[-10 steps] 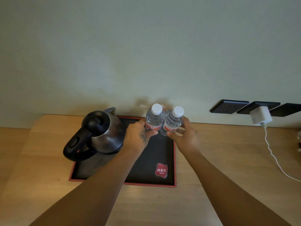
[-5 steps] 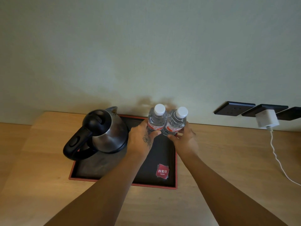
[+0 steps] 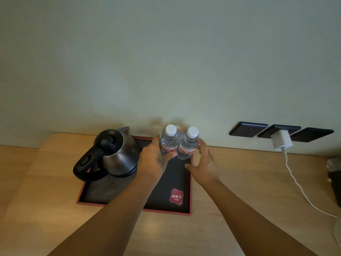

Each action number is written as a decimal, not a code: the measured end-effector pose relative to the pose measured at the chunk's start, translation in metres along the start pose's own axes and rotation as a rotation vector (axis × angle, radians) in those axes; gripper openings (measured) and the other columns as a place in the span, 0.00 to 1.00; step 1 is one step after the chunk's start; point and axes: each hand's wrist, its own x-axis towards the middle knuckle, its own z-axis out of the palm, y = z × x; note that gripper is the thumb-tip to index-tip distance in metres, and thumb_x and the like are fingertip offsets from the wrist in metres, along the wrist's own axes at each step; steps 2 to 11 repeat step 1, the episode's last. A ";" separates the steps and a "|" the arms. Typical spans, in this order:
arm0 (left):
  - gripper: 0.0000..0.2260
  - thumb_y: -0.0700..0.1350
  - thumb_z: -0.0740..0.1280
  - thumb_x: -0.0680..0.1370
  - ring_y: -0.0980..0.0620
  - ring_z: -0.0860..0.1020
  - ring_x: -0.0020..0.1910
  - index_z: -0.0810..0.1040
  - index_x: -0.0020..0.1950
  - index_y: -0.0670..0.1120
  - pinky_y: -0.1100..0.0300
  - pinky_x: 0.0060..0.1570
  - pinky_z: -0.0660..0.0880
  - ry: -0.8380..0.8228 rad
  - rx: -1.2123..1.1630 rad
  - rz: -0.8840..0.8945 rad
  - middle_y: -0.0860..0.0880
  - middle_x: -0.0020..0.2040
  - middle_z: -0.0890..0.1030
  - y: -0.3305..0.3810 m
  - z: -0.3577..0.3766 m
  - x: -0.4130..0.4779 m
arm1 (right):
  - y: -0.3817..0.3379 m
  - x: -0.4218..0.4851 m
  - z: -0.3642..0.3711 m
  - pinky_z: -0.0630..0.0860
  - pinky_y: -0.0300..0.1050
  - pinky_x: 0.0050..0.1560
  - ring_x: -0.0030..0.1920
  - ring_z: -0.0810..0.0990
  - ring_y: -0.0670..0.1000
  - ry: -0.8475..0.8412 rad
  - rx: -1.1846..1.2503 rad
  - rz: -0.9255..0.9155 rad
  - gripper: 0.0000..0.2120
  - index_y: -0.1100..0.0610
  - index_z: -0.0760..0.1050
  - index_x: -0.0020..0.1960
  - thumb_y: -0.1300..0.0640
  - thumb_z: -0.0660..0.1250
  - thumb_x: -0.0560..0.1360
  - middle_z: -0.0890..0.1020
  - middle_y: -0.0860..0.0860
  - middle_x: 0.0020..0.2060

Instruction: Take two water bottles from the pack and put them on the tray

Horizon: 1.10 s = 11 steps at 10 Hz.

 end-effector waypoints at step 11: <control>0.36 0.61 0.81 0.72 0.43 0.85 0.64 0.70 0.75 0.57 0.45 0.59 0.83 0.005 0.030 0.020 0.52 0.64 0.87 0.019 -0.017 -0.003 | -0.008 -0.008 -0.019 0.76 0.61 0.70 0.76 0.72 0.56 -0.001 -0.004 -0.057 0.49 0.41 0.53 0.81 0.50 0.80 0.70 0.73 0.48 0.77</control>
